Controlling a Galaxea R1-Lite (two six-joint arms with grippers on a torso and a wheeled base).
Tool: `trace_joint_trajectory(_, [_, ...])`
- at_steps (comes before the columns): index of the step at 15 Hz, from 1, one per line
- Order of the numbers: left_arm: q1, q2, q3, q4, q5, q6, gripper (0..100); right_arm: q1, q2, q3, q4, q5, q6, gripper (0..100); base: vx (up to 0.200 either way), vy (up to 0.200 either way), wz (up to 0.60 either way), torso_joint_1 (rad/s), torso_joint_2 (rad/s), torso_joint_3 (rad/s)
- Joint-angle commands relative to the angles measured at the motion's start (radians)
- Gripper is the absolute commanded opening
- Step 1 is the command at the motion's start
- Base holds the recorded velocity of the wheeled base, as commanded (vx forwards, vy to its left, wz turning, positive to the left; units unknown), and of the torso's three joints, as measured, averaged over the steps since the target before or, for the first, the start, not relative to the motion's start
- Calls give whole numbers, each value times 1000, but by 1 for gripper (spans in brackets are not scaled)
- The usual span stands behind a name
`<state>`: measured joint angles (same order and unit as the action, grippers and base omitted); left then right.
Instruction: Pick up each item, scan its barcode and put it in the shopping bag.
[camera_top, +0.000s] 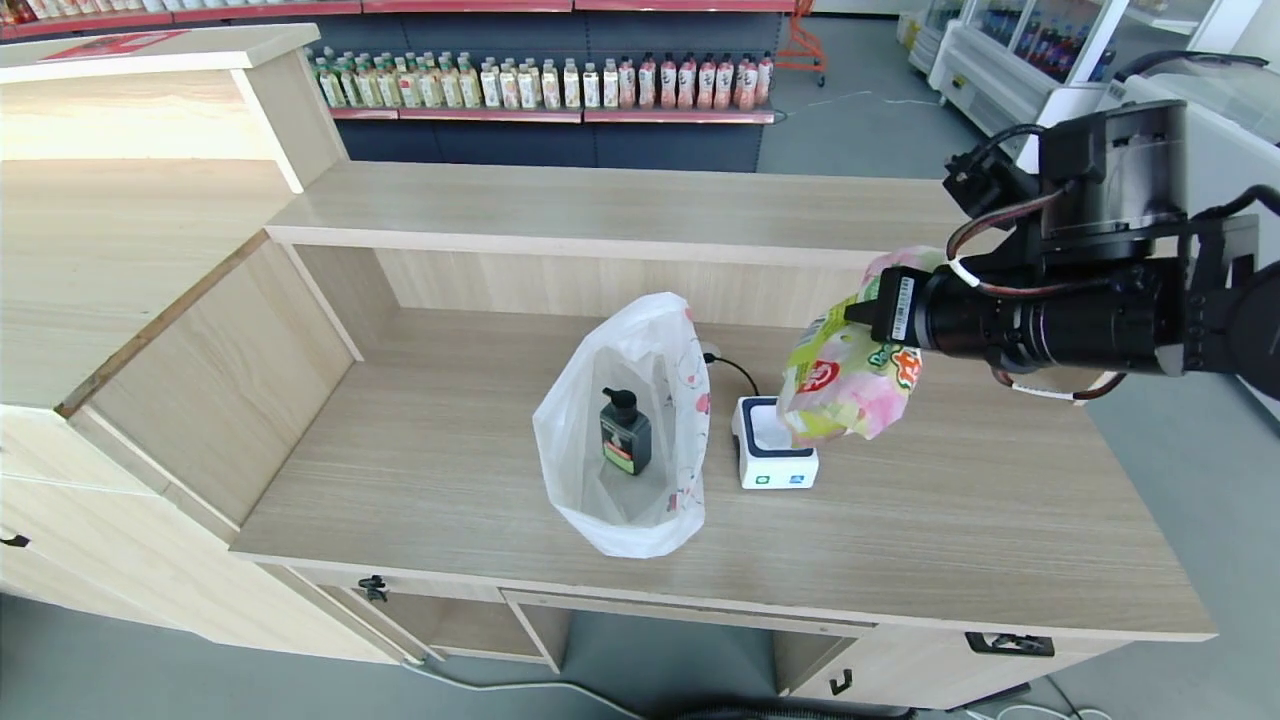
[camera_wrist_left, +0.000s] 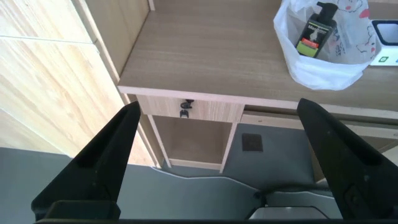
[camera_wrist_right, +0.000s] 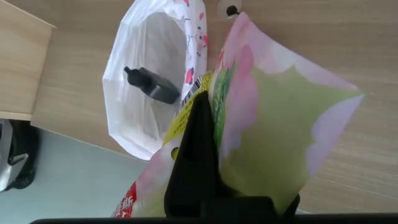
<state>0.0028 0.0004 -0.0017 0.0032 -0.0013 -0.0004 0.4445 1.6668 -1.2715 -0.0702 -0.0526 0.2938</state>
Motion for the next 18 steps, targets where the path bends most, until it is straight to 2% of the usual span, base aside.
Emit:
trace_joint_trajectory(1, [0,0,0,0,0,-3,100,-10,37,4,-23,34,2,0,0,0,0,0,0,0])
trace_joint_trajectory(4, [0,0,0,0,0,-3,100,-10,111,11,-140,88,1,0,0,0,0,0,0,0])
trace_joint_trajectory(10, [0,0,0,0,0,-3,100,10,278,12,-284,94,1,0,0,0,0,0,0,0])
trace_joint_trajectory(18, [0,0,0,0,0,-3,100,57,399,4,-333,122,4,0,0,0,0,0,0,0])
